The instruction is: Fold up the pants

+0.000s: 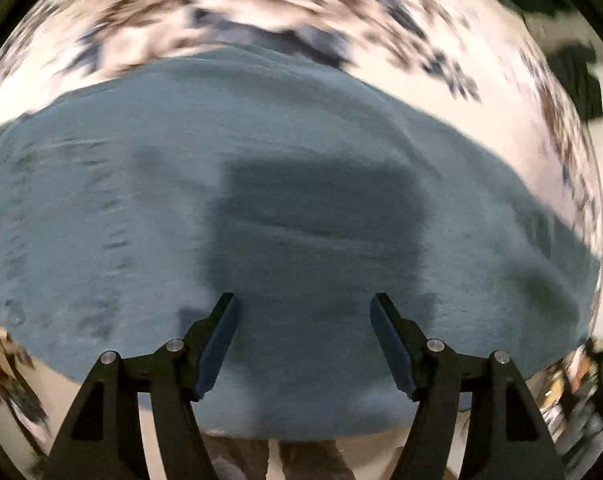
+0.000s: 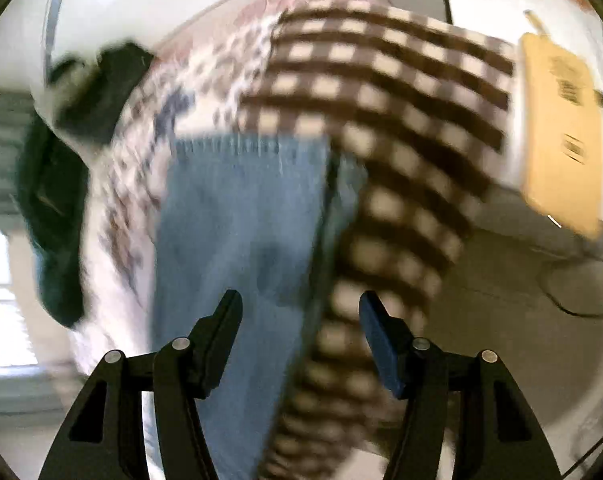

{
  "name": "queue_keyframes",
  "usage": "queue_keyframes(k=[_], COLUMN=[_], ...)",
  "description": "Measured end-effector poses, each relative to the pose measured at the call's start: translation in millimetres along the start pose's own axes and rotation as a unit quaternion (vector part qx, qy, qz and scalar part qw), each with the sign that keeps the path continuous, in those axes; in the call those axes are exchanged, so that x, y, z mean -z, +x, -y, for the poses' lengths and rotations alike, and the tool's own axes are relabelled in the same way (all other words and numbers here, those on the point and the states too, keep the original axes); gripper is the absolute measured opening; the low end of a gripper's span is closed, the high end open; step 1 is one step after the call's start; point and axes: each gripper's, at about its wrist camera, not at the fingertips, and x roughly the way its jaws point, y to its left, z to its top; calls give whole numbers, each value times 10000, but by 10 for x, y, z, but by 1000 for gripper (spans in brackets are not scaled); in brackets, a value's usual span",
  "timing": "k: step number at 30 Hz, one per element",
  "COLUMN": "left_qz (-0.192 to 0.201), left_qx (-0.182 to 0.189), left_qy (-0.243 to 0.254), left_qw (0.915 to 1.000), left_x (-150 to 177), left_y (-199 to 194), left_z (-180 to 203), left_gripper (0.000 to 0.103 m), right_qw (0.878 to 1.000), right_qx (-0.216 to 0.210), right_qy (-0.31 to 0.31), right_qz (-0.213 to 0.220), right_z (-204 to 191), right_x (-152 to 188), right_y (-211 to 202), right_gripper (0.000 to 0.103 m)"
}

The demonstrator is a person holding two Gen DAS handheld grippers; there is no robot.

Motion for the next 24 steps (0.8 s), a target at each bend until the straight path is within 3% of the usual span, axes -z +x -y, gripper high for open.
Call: queue_keyframes(k=[3, 5, 7, 9, 15, 17, 19, 21, 24], left_qz=[-38, -66, -143, -290, -704, -735, -741, -718, -655], left_qx=[-356, -282, -27, 179, -55, -139, -179, -182, -202], left_qy=[242, 113, -69, -176, -485, -544, -572, -583, -593], left_qw=[9991, 9995, 9999, 9993, 9963, 9957, 9955, 9955, 9959], left_x=[-17, -45, -105, -173, -348, -408, -464, -518, -597], left_y=[178, 209, 231, 282, 437, 467, 498, 530, 620], left_z=[140, 109, 58, 29, 33, 74, 118, 166, 301], left_gripper=[74, 79, 94, 103, 103, 103, 103, 103, 103], right_qw=[9992, 9982, 9969, 9953, 9936, 9924, 9893, 9863, 9899], right_qx=[-267, -409, -636, -825, -1025, -1141, -1236, -1073, -1154], right_qy=[-70, -96, -63, -180, -413, -435, -768, -1243, -820], right_qz=[280, 427, 452, 466, 239, 135, -55, -122, -20], right_z=[31, 27, 47, 44, 15, 17, -112, -281, -187], right_x=[-183, -260, -297, -343, -308, -249, -142, -23, -94], right_y=[27, 8, 1, -6, 85, 139, 177, 202, 280], right_gripper=[57, 55, 55, 55, 55, 50, 49, 49, 49])
